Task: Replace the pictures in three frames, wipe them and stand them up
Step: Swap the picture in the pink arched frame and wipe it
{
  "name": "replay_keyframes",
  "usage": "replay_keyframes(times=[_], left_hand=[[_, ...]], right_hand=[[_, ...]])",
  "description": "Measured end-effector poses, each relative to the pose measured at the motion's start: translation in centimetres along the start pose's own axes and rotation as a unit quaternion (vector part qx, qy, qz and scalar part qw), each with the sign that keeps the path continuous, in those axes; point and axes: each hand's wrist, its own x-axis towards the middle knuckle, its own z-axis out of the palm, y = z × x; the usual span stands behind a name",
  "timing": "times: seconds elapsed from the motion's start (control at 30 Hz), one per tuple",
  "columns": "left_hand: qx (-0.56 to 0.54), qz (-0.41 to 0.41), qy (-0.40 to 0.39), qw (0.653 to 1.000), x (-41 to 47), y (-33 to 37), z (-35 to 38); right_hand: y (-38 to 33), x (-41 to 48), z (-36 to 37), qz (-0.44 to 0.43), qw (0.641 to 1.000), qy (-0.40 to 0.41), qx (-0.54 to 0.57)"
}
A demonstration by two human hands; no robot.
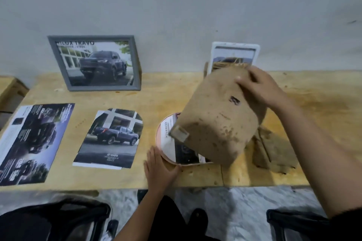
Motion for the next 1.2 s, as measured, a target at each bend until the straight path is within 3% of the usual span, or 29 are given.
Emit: replay_keyframes(times=[0.07,0.1,0.17,0.23,0.3,0.4,0.47,0.6,0.67,0.7,0.8,0.93,1.0,1.07,1.2], left_hand=[[-0.001,0.004,0.004,1.000,0.2,-0.1,0.3],[-0.002,0.006,0.006,1.000,0.2,-0.2,0.4],[-0.004,0.009,0.013,1.000,0.2,-0.4,0.7],[-0.006,0.007,0.017,1.000,0.4,-0.5,0.9],[-0.004,0.002,0.017,1.000,0.5,-0.5,0.9],[0.002,-0.003,0.007,1.000,0.7,-0.4,0.8],[0.009,-0.005,0.002,1.000,0.8,-0.4,0.7],[0.016,-0.010,-0.008,1.000,0.7,-0.5,0.6],[0.019,-0.014,-0.011,1.000,0.7,-0.4,0.6],[0.021,-0.016,-0.013,1.000,0.7,-0.4,0.5],[0.022,-0.019,-0.017,0.999,0.7,-0.4,0.4],[0.017,-0.018,-0.011,1.000,0.6,-0.4,0.4],[0.015,-0.018,-0.012,1.000,0.7,-0.3,0.3],[0.008,-0.018,-0.015,1.000,0.7,-0.3,0.2],[0.002,-0.013,-0.019,1.000,0.7,-0.3,0.2]], right_hand=[[6.6,-4.6,0.8,0.163,0.973,0.096,0.134],[9.4,-7.3,1.7,0.243,0.936,0.139,0.212],[12.7,-11.6,3.5,0.332,0.826,0.239,0.387],[13.8,-14.3,4.8,0.362,0.709,0.336,0.503],[13.9,-15.7,5.5,0.365,0.619,0.415,0.557],[14.5,-16.0,6.3,0.356,0.528,0.474,0.608],[14.8,-15.3,6.6,0.377,0.506,0.490,0.601],[13.9,-12.7,6.0,0.465,0.539,0.425,0.560],[13.3,-12.1,6.0,0.490,0.581,0.366,0.537],[12.9,-11.9,6.1,0.498,0.625,0.326,0.506],[10.8,-11.5,7.4,0.477,0.799,0.194,0.311],[7.3,-9.8,11.9,0.301,0.947,0.023,0.105],[6.5,-8.7,14.1,0.245,0.966,-0.057,-0.060],[6.1,-8.3,15.3,0.233,0.957,-0.079,-0.156],[6.1,-8.5,16.0,0.191,0.960,-0.010,-0.203]])
